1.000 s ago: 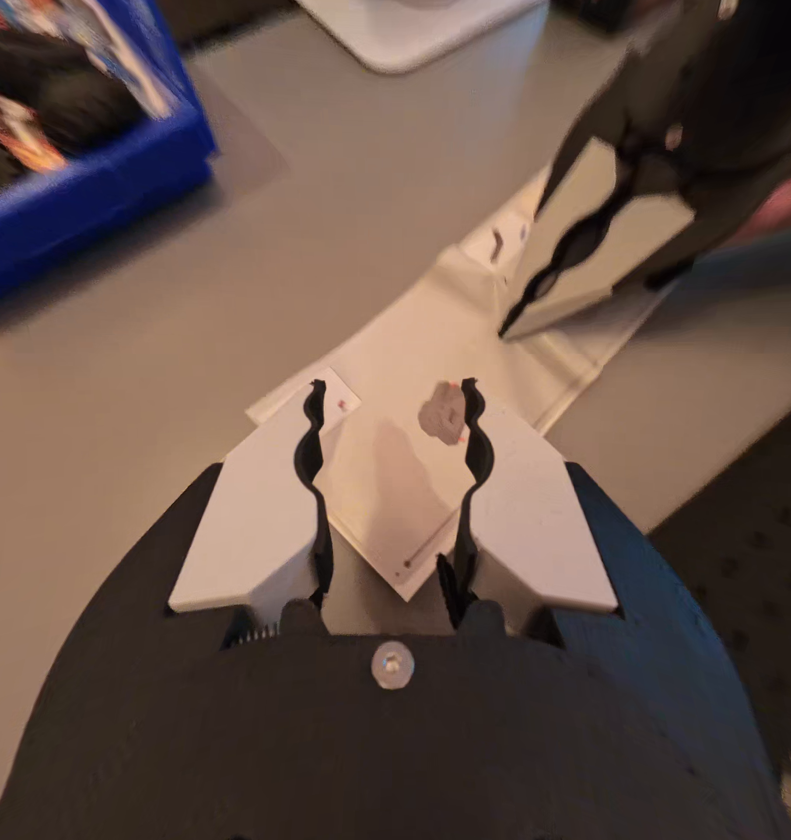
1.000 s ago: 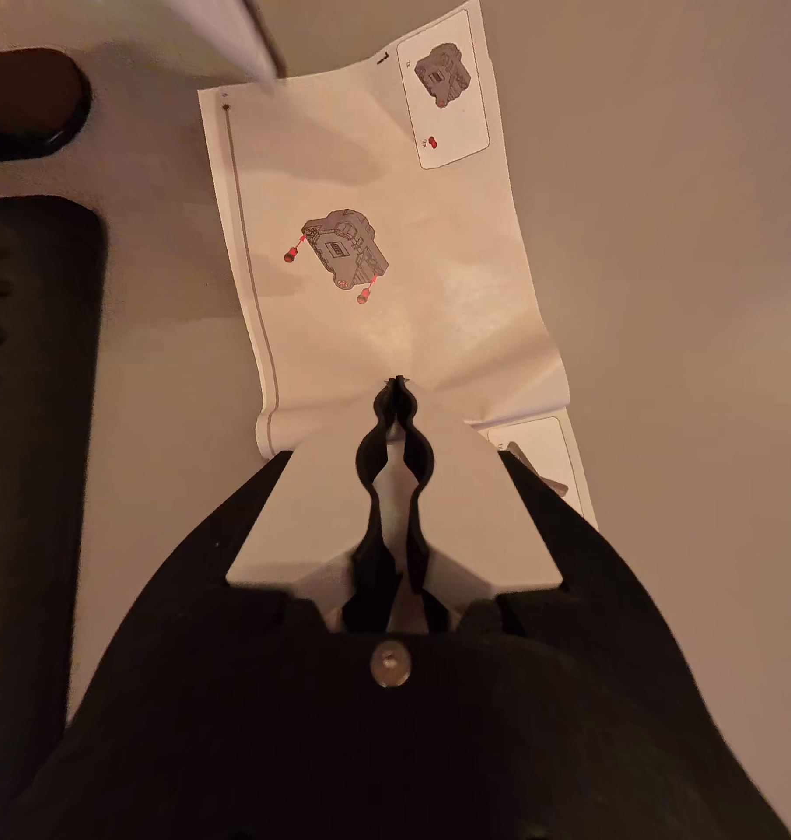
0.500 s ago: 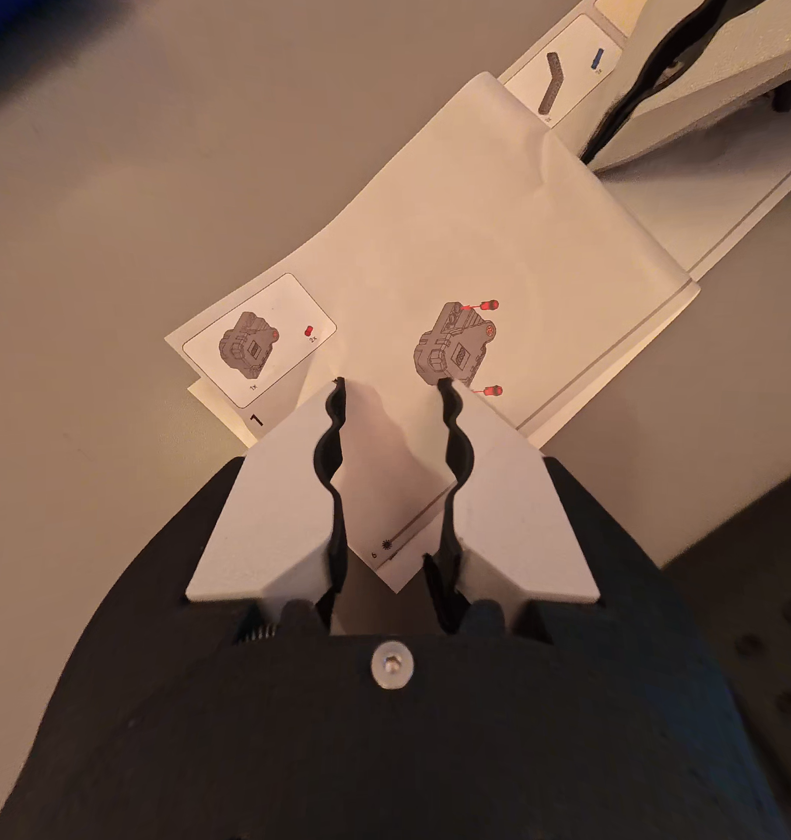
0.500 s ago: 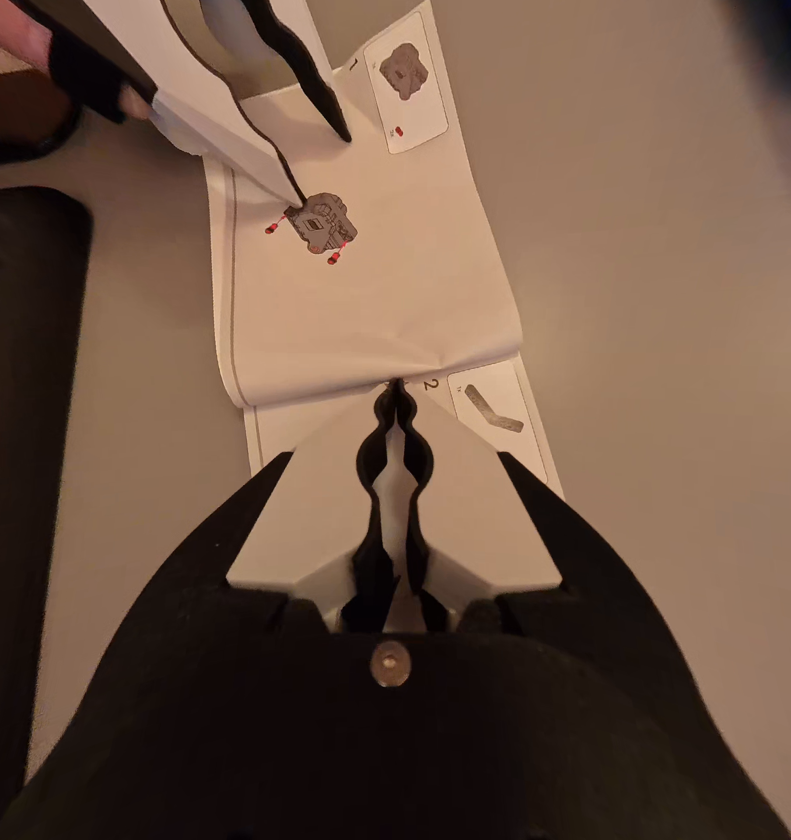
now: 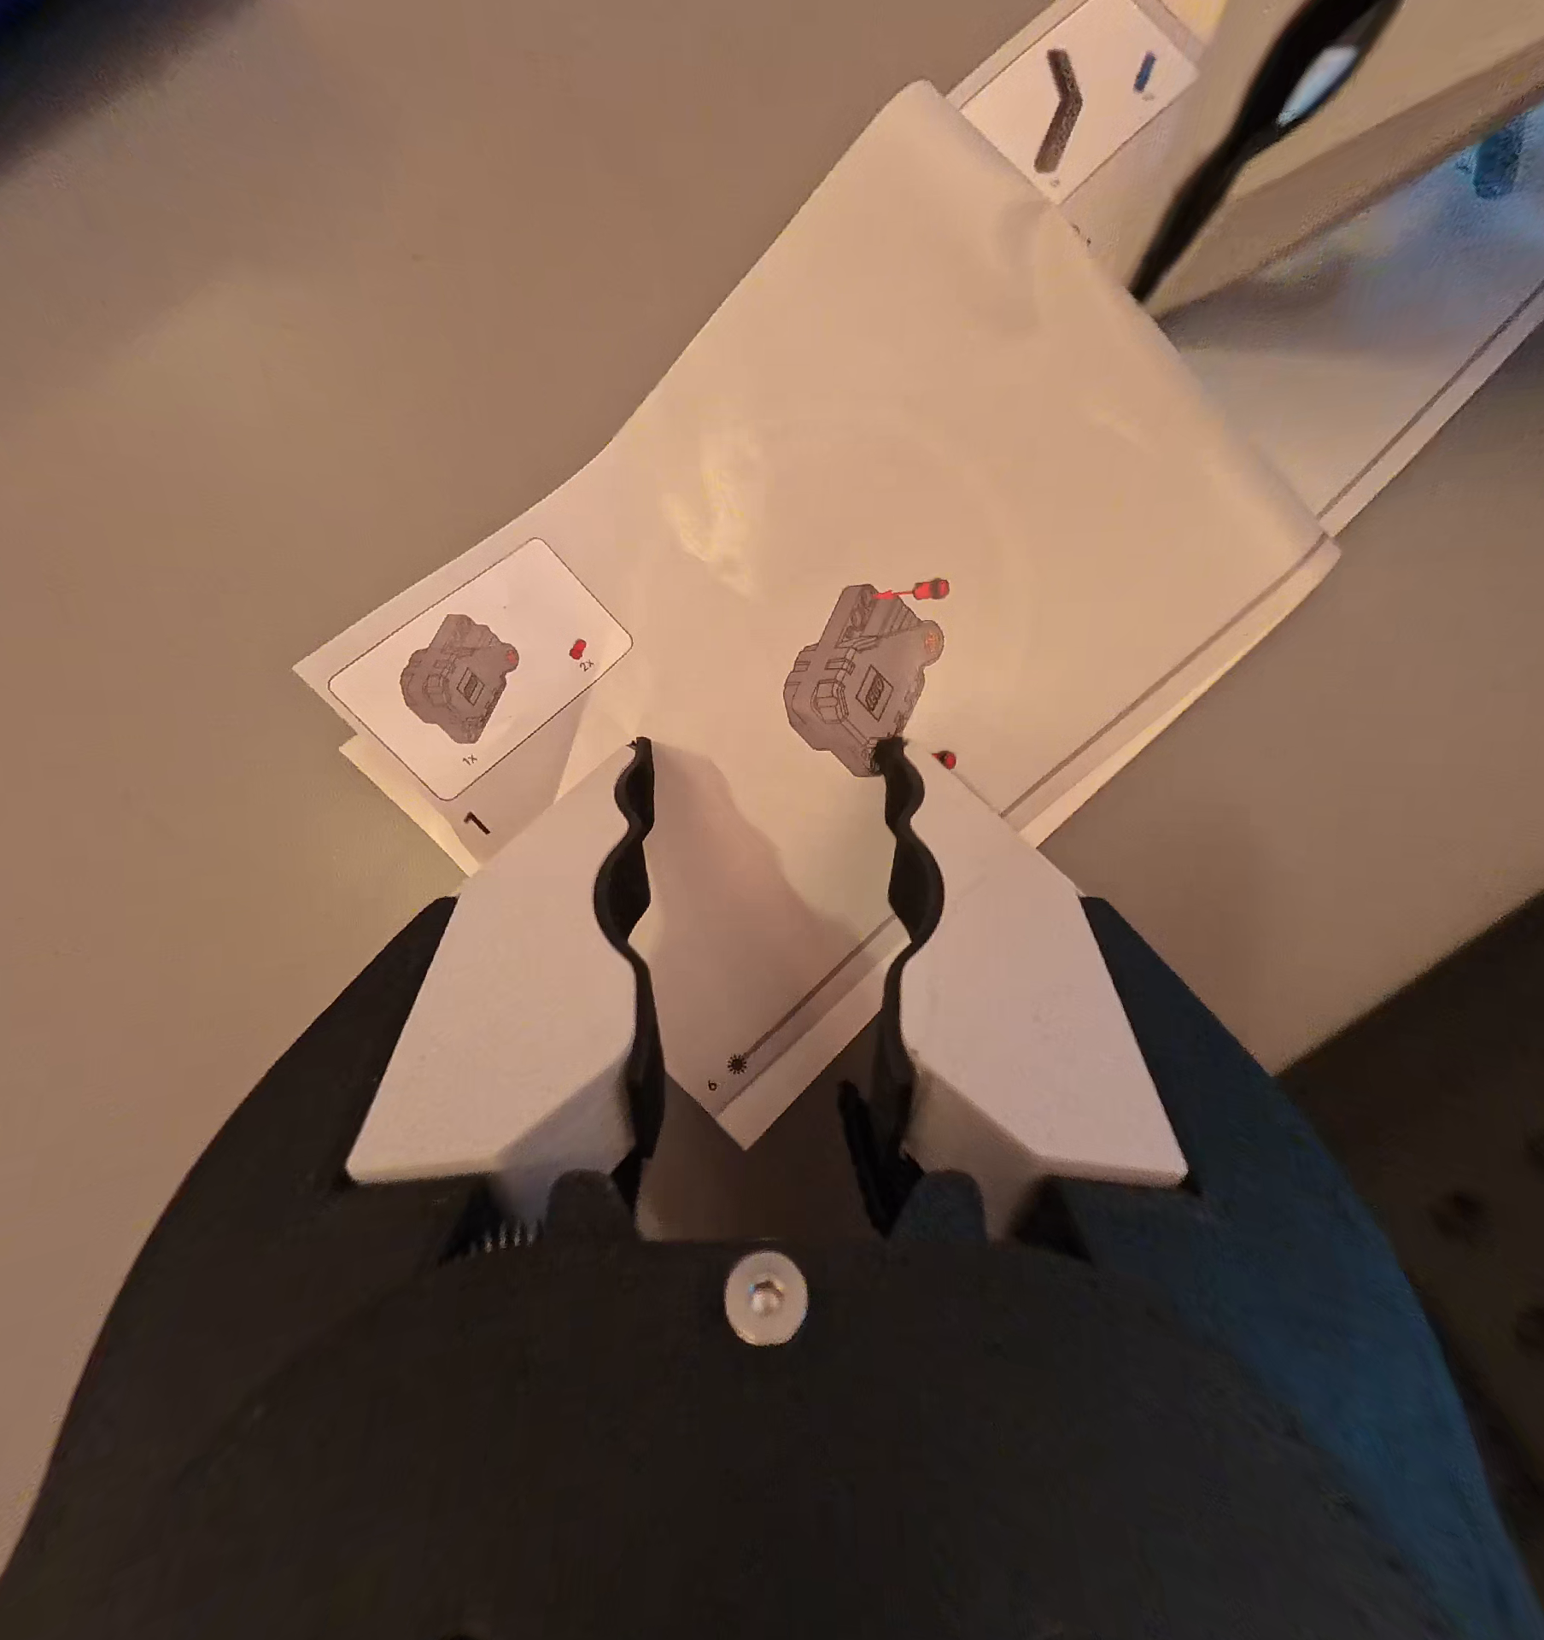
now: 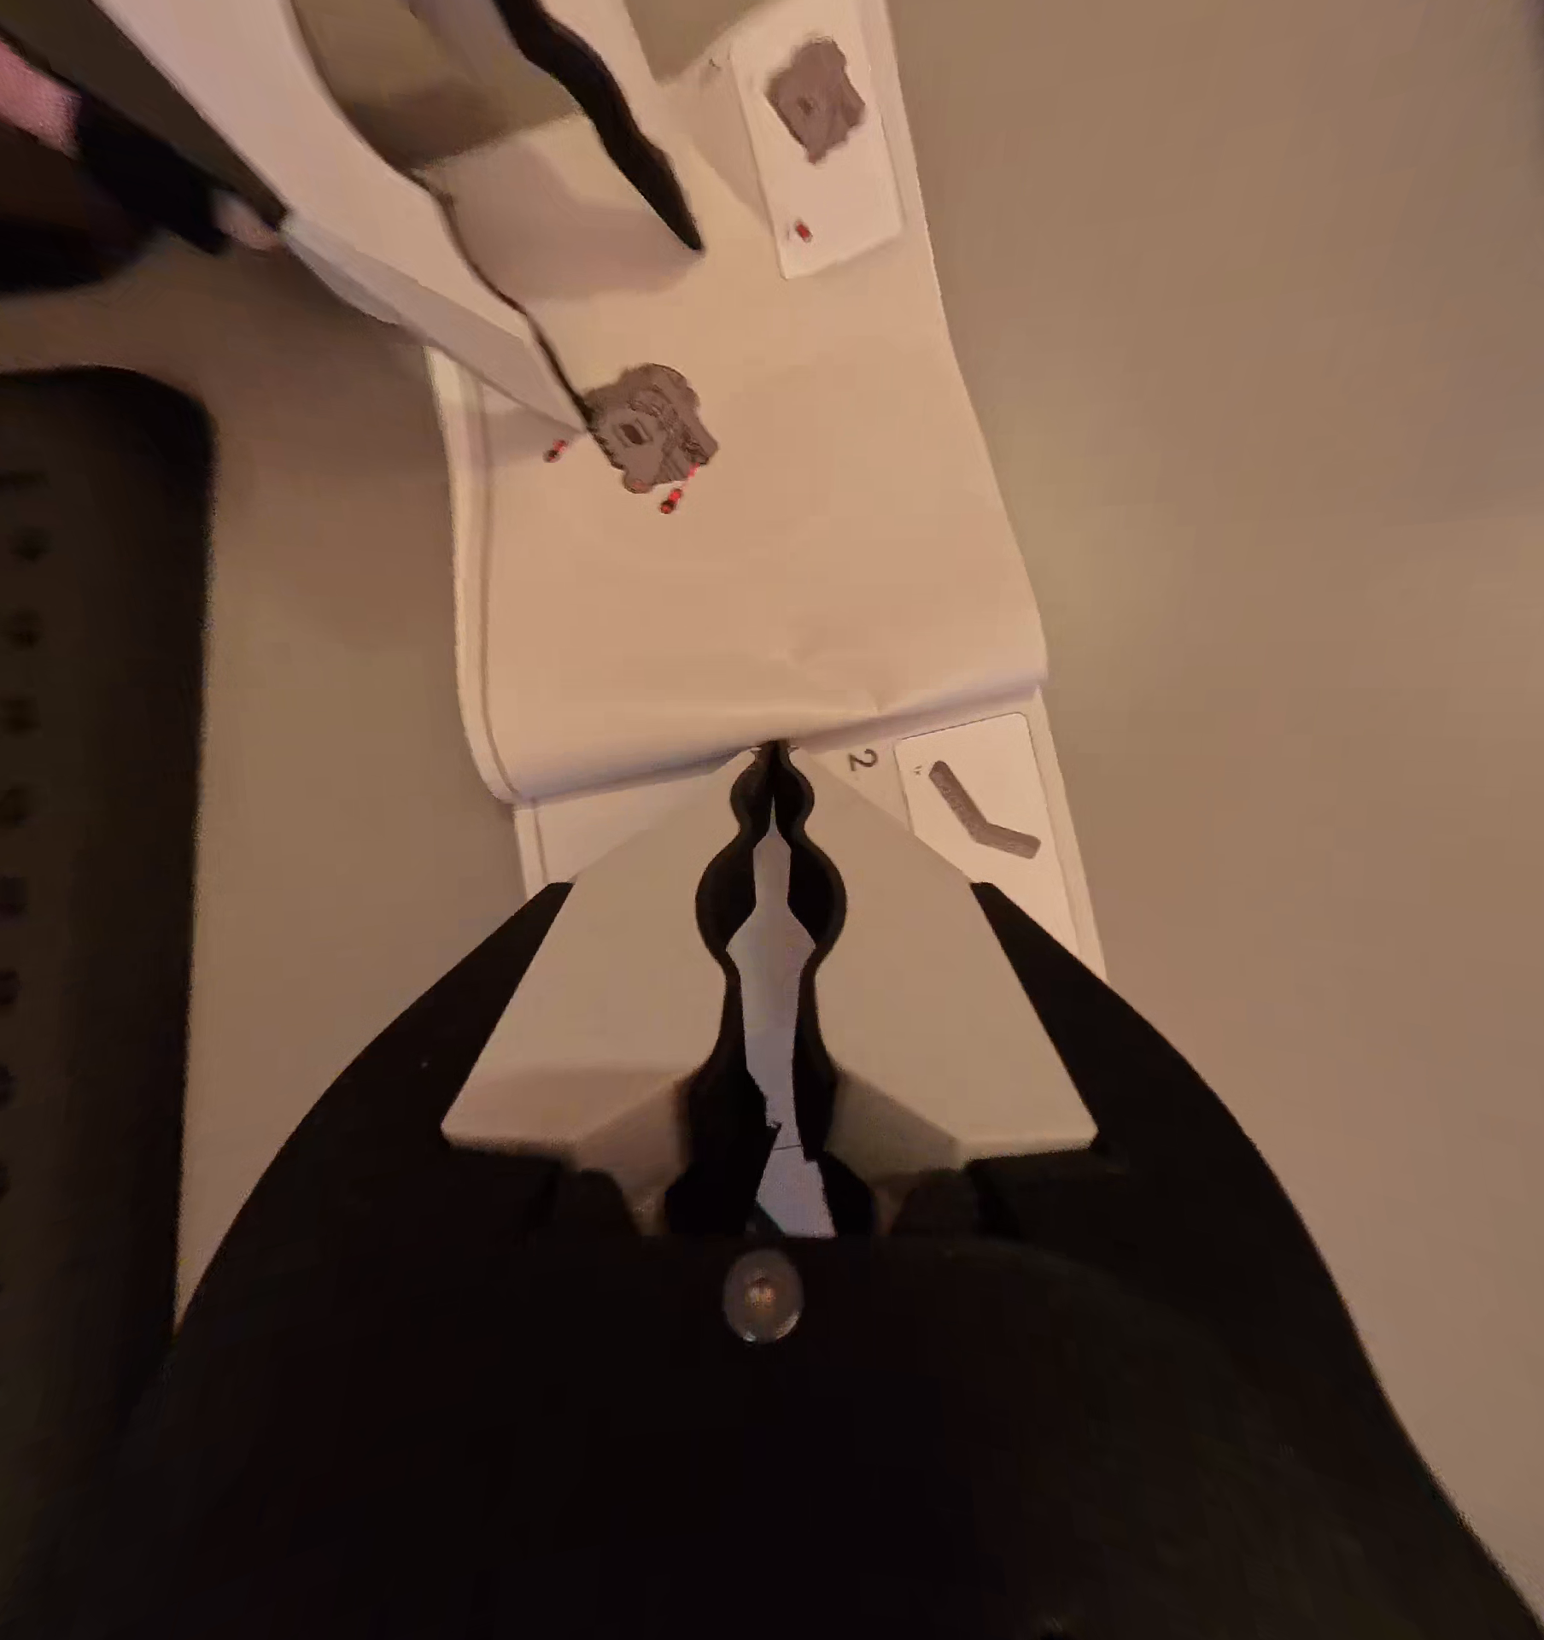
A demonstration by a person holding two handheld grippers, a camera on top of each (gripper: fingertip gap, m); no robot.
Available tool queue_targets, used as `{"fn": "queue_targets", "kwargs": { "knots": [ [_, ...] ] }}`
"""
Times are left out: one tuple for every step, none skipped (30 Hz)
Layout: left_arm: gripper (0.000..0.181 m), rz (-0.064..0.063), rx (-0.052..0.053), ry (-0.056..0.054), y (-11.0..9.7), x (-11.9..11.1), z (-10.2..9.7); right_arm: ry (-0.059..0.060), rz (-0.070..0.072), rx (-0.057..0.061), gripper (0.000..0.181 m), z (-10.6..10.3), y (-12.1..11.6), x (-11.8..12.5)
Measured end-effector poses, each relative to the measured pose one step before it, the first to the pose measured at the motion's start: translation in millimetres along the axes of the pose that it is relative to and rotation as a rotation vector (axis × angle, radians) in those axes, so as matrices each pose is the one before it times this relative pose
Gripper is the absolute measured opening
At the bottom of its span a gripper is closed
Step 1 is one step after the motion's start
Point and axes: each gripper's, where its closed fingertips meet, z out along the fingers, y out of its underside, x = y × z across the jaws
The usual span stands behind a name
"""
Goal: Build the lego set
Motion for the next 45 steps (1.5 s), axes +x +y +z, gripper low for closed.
{"fn": "queue_targets", "kwargs": {
  "knots": [
    [0.050, -0.0026, 0.0067, 0.0001, 0.07, -0.05, -0.15, -0.0261, -0.0043, 0.0363, 0.000, -1.64, -1.06, -6.44],
    [0.050, 0.0049, 0.0016, -0.0017, -0.13, 0.20, 0.15, -0.0328, -0.0007, 0.0472, 0.000, -1.70, -3.87, -7.81],
    [0.050, 0.0026, -0.0027, -0.0008, 0.09, 0.18, 0.02, -0.0314, 0.0047, 0.0535, 0.000, -2.36, -6.26, -7.34],
    [0.050, -0.0003, -0.0031, 0.0001, 0.06, -0.12, -0.06, -0.0271, 0.0038, 0.0242, 0.000, -1.39, -3.64, -5.95],
    [0.050, 0.0008, -0.0024, -0.0003, 0.02, 0.17, -0.06, -0.0057, -0.0042, -0.0145, 0.000, 1.44, 1.41, -2.27],
    [0.050, 0.0009, -0.0019, -0.0010, 0.12, 0.04, -0.03, 0.0206, -0.0127, -0.0608, 0.000, 4.61, 8.88, 2.10],
    [0.050, -0.0006, -0.0012, -0.0013, 0.23, -0.08, -0.13, 0.0145, -0.0141, -0.0382, 0.000, 4.39, 6.29, 1.11],
    [0.050, -0.0032, -0.0001, 0.0003, 0.53, -0.26, -0.38, -0.0033, 0.0058, -0.0067, 0.000, 1.63, 1.31, -0.30],
    [0.050, -0.0009, 0.0042, -0.0007, 0.04, -0.01, -0.05, 0.0015, -0.0002, -0.0084, 0.000, 0.83, 0.93, 0.07],
    [0.050, -0.0015, 0.0029, -0.0026, 0.21, -0.46, -0.25, 0.0212, -0.0221, -0.0173, 0.000, 1.82, 1.59, 0.39],
    [0.050, -0.0034, 0.0003, -0.0010, 0.77, -0.84, -0.44, 0.0314, -0.0242, -0.0204, 0.000, 1.87, 0.34, 0.17],
    [0.050, -0.0004, 0.0038, 0.0022, 0.19, -0.30, -0.14, 0.0261, -0.0189, -0.0353, 0.000, 0.78, -0.14, -0.10],
    [0.050, 0.0000, 0.0032, 0.0004, -0.21, -0.34, 0.05, 0.0128, -0.0133, -0.0509, 0.000, 0.41, 0.19, -0.19],
    [0.050, -0.0001, -0.0018, -0.0002, 0.07, -0.06, 0.01, 0.0047, -0.0113, -0.0530, 0.000, 0.36, 0.37, -0.21],
    [0.050, -0.0001, -0.0044, -0.0013, 0.19, 0.10, -0.12, 0.0104, -0.0282, -0.0471, 0.000, 0.15, 0.19, -0.35],
    [0.050, 0.0011, -0.0027, -0.0015, 0.12, 0.03, -0.13, 0.0211, -0.0400, -0.0348, 0.000, -0.20, -0.14, 0.42],
    [0.050, -0.0015, 0.0009, -0.0002, 0.18, -0.27, -0.16, 0.0173, -0.0251, -0.0091, 0.000, -1.47, -1.65, -0.15],
    [0.050, -0.0025, 0.0054, 0.0006, 0.18, -0.12, -0.07, -0.0269, 0.0003, 0.0367, 0.000, -3.28, -5.80, -5.57],
    [0.050, -0.0038, 0.0086, -0.0010, -0.07, 0.06, -0.02, -0.0708, 0.0286, 0.0692, 0.000, -4.27, -8.83, -10.94],
    [0.050, -0.0051, 0.0101, -0.0009, 0.09, -0.06, -0.08, -0.0565, 0.0303, 0.0443, 0.000, -1.62, -4.65, -9.29],
    [0.050, -0.0028, 0.0088, 0.0002, 0.05, -0.01, -0.01, -0.0031, -0.0002, -0.0254, 0.000, 3.87, 7.02, -2.25],
    [0.050, 0.0016, 0.0035, 0.0012, 0.22, 0.27, -0.20, 0.0193, -0.0128, -0.0251, 0.000, 6.92, 7.88, 0.91],
    [0.050, 0.0008, -0.0014, -0.0038, 0.28, -0.75, -0.17, 0.0022, 0.0227, 0.0165, 0.000, 5.64, 1.50, 0.20],
    [0.050, 0.0011, -0.0013, 0.0024, 0.26, -0.04, -0.15, -0.0044, 0.0239, 0.0242, 0.000, 1.86, -0.97, -0.24],
    [0.050, 0.0004, -0.0005, 0.0021, -0.08, -0.07, -0.03, 0.0015, 0.0067, 0.0056, 0.000, 0.19, -0.52, 0.12],
    [0.050, -0.0011, -0.0025, 0.0009, -0.06, 0.20, -0.10, 0.0070, -0.0034, -0.0064, 0.000, 0.07, -0.08, -0.11],
    [0.052, -0.0028, -0.0028, 0.0035, -0.30, 0.72, -0.03, 0.0025, -0.0077, -0.0021, 0.000, 0.31, -0.39, -0.55],
    [0.054, -0.0078, 0.0006, 0.0039, -0.38, 0.26, -0.10, -0.0182, 0.0107, 0.0149, 0.000, -1.03, -1.49, -1.02],
    [0.057, -0.0107, 0.0048, 0.0002, -0.16, -0.67, -0.46, -0.0314, 0.0332, 0.0411, 0.000, -4.72, -4.33, -0.69],
    [0.059, -0.0081, 0.0071, -0.0012, -0.04, -1.09, -1.32, -0.0100, 0.0233, 0.0424, 0.000, -7.14, -4.22, 1.94],
    [0.059, -0.0097, 0.0178, 0.0092, -2.14, 0.02, -2.73, 0.0342, -0.0029, 0.0135, 0.000, -7.37, -0.04, 7.36],
    [0.060, -0.0151, 0.0228, 0.0109, -3.99, -0.67, -3.81, 0.0569, -0.0127, -0.0138, 0.003, -6.57, 4.28, 10.76],
    [0.061, -0.0149, 0.0188, -0.0065, -4.16, -4.31, -4.57, 0.0479, 0.0079, -0.0178, 0.015, -5.29, 5.22, 12.33],
    [0.063, -0.0114, 0.0093, -0.0167, -3.28, -6.62, -4.13, 0.0190, 0.0358, 0.0035, 0.029, -4.33, 2.09, 11.26],
    [0.066, -0.0138, 0.0016, -0.0129, -2.17, -6.87, -2.95, -0.0030, 0.0464, 0.0227, 0.037, -3.39, -1.57, 10.02],
    [0.069, -0.0216, -0.0065, -0.0034, -0.55, -5.86, -1.44, 0.0013, 0.0338, 0.0185, 0.045, -1.40, -2.31, 10.77],
    [0.070, -0.0226, -0.0062, -0.0003, 0.25, -5.55, -0.29, 0.0097, 0.0149, -0.0038, 0.058, 2.10, -0.27, 11.04],
    [0.072, -0.0258, -0.0105, 0.0018, 1.75, -5.12, 1.12, -0.0008, 0.0024, -0.0179, 0.062, 4.91, 0.28, 8.05],
    [0.076, -0.0266, -0.0205, 0.0125, 4.06, -2.99, 2.64, -0.0167, 0.0019, -0.0143, 0.067, 7.02, -1.32, 4.58],
    [0.078, -0.0189, -0.0165, 0.0143, 3.69, -1.24, 2.96, -0.0322, 0.0044, -0.0109, 0.074, 6.65, -1.62, 0.99],
    [0.077, -0.0079, -0.0034, 0.0096, 2.06, -0.12, 2.39, -0.0292, -0.0137, -0.0044, 0.075, 5.46, -3.42, -0.70],
    [0.077, -0.0033, -0.0009, 0.0047, 1.78, 0.61, 2.45, -0.0156, -0.0292, -0.0031, 0.072, 5.41, -3.88, -0.28],
    [0.077, 0.0016, 0.0032, -0.0024, 1.31, 0.67, 2.16, -0.0187, -0.0264, 0.0037, 0.068, 4.85, -4.45, -0.77],
    [0.076, 0.0062, 0.0134, -0.0078, -0.47, 0.42, 0.55, -0.0319, -0.0119, 0.0086, 0.063, 3.27, -4.81, -2.11],
    [0.075, 0.0012, 0.0072, -0.0080, 0.10, -0.27, 0.14, -0.0262, 0.0014, 0.0049, 0.052, 2.38, -3.49, -1.41]
  ]
}}
